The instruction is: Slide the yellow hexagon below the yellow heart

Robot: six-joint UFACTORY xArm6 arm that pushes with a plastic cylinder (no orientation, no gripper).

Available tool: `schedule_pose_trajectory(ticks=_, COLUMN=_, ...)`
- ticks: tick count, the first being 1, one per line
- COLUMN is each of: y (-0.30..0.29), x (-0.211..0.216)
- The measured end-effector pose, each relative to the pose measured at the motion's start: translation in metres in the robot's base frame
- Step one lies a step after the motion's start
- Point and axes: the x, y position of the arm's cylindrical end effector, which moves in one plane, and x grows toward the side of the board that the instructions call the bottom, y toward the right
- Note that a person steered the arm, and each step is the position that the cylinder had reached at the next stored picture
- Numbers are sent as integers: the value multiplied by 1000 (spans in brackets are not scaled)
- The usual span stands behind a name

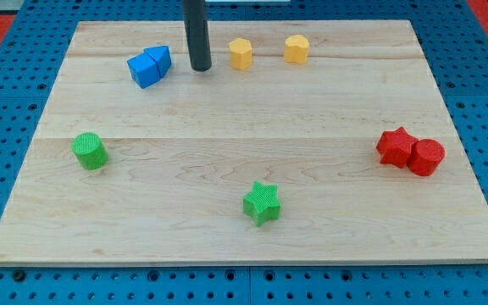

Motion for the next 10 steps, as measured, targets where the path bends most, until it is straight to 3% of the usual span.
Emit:
schedule_pose_trajectory(ticks=1, y=24, x=-27)
schedule_pose_trajectory(ticks=2, y=87, x=-28)
schedule_pose_trajectory(ticks=3, y=107, x=-23)
schedule_pose_trajectory(ticks=6, y=102, x=75)
schedule_pose_trajectory(ticks=7, y=105, x=91)
schedule_pose_trajectory(ticks=8, y=149, x=96)
schedule_pose_trajectory(ticks=10, y=160, x=43)
